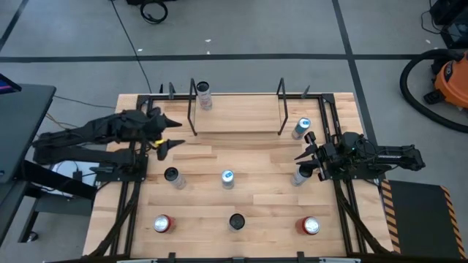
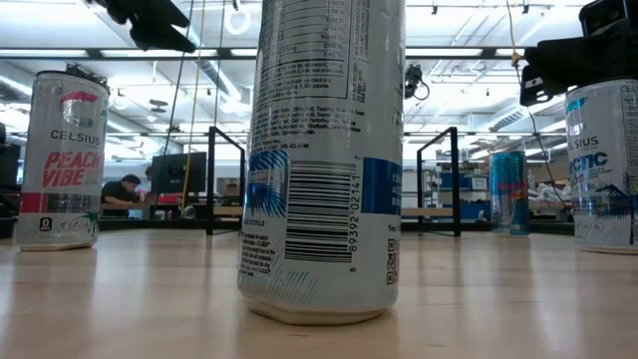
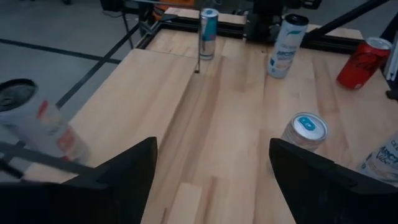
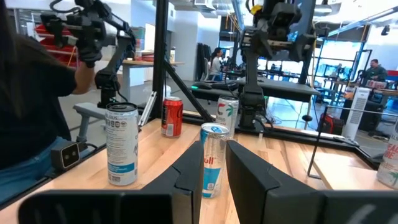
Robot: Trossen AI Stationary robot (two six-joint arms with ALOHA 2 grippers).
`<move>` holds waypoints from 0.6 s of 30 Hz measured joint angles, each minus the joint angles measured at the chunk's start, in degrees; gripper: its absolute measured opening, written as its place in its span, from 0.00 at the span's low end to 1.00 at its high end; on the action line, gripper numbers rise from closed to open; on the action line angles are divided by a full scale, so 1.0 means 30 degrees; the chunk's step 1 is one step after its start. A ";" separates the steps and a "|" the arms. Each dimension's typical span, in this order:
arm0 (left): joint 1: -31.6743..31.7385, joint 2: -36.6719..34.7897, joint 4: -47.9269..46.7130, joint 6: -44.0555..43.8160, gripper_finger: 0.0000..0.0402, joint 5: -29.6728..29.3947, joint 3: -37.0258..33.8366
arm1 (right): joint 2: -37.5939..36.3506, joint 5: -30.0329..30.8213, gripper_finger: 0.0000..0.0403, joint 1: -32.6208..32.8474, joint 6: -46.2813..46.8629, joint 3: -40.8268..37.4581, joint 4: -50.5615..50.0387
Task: Place canned beverage on shelf
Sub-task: Put the top white blue soda can on the shelf
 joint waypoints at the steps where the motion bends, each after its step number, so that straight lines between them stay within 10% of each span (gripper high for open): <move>1: -0.0105 0.0024 0.0415 -0.0065 0.78 0.0003 -0.0286 | 0.0000 0.0000 0.19 0.0001 -0.0006 -0.0003 -0.0003; 18: -0.0390 0.0021 0.2133 -0.1113 0.78 0.0003 -0.0860 | 0.0000 -0.0386 0.19 0.0004 0.1182 0.0000 0.2711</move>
